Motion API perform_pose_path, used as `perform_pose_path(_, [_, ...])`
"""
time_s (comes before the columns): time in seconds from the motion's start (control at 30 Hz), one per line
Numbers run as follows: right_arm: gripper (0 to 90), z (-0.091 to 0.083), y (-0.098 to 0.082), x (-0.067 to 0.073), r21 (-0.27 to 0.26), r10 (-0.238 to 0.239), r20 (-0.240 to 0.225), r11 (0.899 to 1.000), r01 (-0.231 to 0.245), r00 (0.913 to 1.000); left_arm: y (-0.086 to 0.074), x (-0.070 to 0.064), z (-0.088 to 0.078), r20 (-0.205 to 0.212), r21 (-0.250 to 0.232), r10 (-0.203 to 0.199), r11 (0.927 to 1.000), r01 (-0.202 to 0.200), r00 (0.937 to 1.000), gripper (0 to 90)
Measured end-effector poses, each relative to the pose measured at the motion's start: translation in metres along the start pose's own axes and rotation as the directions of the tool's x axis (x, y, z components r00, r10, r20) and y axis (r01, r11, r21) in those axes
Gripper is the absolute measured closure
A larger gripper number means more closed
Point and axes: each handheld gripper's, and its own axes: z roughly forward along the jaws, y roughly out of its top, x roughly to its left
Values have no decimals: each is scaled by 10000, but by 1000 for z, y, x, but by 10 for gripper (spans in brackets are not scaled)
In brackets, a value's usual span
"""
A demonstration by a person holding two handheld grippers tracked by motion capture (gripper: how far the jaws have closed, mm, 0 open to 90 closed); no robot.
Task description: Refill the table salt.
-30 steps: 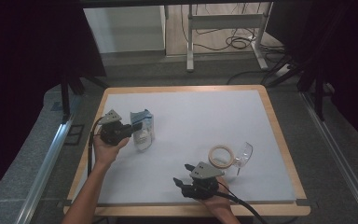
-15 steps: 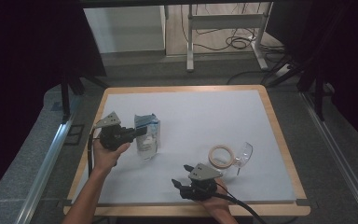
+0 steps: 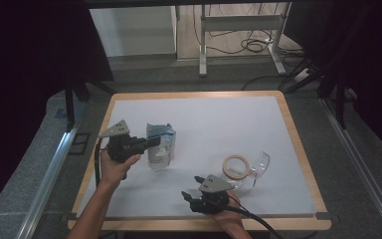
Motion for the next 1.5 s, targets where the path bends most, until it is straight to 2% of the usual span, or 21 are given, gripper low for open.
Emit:
perform_pose_path(0.07, [339,1,1,1,-89,-3,13,10000,3,10000,1,-5,2,143,15,67,10000,-67,9999,900])
perform_pose_path(0.17, [337,3,3,4,-27,-323,319,9995,324,9990,3,-13,5,504,-12,102,9999,-101,9987,900])
perform_pose_path(0.27, [323,6,4,5,67,-509,578,9987,506,9970,6,-17,7,646,-24,159,9999,-158,9978,900])
perform_pose_path(0.3, [320,8,3,4,85,-469,645,9989,464,9968,8,-21,10,851,-61,166,9999,-162,9962,900])
perform_pose_path(0.37, [308,10,3,3,104,-372,804,9993,365,9961,11,-26,12,983,-76,231,9997,-224,9949,900])
perform_pose_path(0.43, [305,13,3,1,95,-297,992,9995,289,9946,13,-32,15,1017,-36,375,9993,-373,9941,900])
perform_pose_path(0.67, [293,18,6,-4,-249,-9,1433,9997,46,9897,19,-47,22,1352,-46,500,9987,-498,9896,900])
perform_pose_path(0.77, [293,19,10,0,-294,-94,1718,9995,147,9851,20,-53,25,1485,-23,545,9985,-548,9874,900])
perform_pose_path(0.8, [293,19,12,2,-268,-163,2003,9994,221,9796,20,-55,26,1511,-17,579,9983,-583,9868,900])
perform_pose_path(0.87, [293,19,14,4,-332,-197,2216,9991,278,9749,20,-57,28,1583,-4,581,9983,-588,9857,900])
perform_pose_path(0.97, [298,20,14,7,-675,-238,2475,9968,418,9686,21,-59,31,1648,-11,498,9987,-503,9851,900])
perform_pose_path(1.07, [339,21,10,12,-826,-465,2400,9943,681,9697,21,-58,37,1659,77,420,9990,-439,9852,900])
perform_pose_path(1.17, [394,20,8,12,-877,-270,2276,9950,481,9734,19,-57,43,1828,157,236,9995,-269,9829,900])
perform_pose_path(1.3, [413,17,5,11,-874,-67,2242,9958,269,9745,20,-58,50,2031,124,70,9999,-98,9791,900])
perform_pose_path(1.5, [413,11,4,12,-916,330,2033,9957,-146,9786,24,-66,63,2091,263,234,9992,-296,9776,900])
